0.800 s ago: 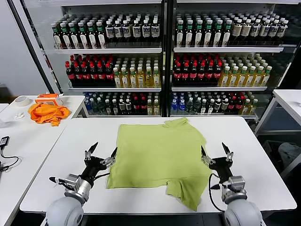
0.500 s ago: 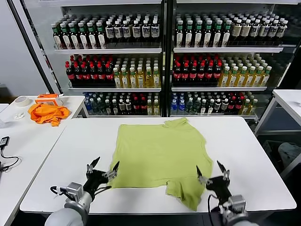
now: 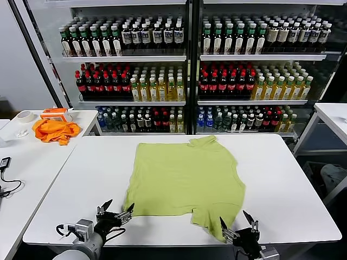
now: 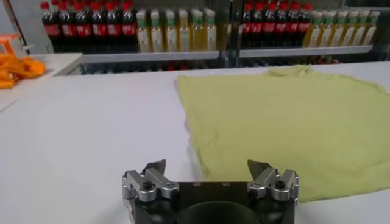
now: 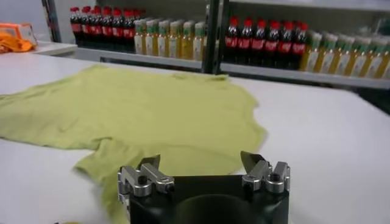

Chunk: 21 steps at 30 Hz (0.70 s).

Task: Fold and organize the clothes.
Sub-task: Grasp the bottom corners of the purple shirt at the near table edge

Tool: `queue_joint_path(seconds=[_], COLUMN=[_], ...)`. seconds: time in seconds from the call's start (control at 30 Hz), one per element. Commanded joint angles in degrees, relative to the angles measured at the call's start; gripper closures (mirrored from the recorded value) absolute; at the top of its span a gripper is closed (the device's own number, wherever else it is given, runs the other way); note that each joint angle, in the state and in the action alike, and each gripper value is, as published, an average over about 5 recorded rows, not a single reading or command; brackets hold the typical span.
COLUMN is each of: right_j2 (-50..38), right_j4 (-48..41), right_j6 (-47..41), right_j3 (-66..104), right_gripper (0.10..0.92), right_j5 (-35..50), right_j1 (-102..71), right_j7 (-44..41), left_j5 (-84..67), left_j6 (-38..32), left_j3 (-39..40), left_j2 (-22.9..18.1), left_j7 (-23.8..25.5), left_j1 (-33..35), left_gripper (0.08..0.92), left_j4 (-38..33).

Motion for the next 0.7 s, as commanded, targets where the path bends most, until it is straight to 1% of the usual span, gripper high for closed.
queue_joint_path(seconds=[0.03,0.27,0.37,0.43,0.57,0.7], right_j2=[-0.05,-0.29,-0.38,-0.54,-0.68,-0.45], right_j4=[-0.47,-0.84,-0.64,-0.69,-1.06,-1.24], right_j6=[-0.02,0.03,0.12,-0.03,-0.23,-0.34], right_j3=[-1.46,-2.10,-2.52,-2.74,-3.20,-3.49], right_gripper=[0.203,0.211,0.266,0.327,0.430,0.543], right_j5=[1.64,2.73,4.57,5.57,6.59,6.97], right_j1=[-0.76,-0.93,-0.75,-0.53,0.04,0.66], right_j7=[0.58,1.46,1.65,1.69,1.80,1.83], left_j5=[-0.10,1.34,0.63,0.37,1.30,3.07], left_j6=[-0.64,-1.21,-2.36,-2.45,-2.16,-2.03], left_j3=[0.62,1.66,1.81,1.95,2.46,3.48], left_j2=[-0.64,-1.00,-1.45,-1.56,-1.74,-2.01], left_j7=[0.40,-0.09,-0.45,-0.46,-0.02,0.32], left_j1=[0.40,-0.31,-0.73,-0.69,-0.12,0.10], left_gripper=[0.177,0.177,0.181,0.207,0.310,0.431], left_j4=[2.14,3.86,4.85,5.01,4.69,4.45])
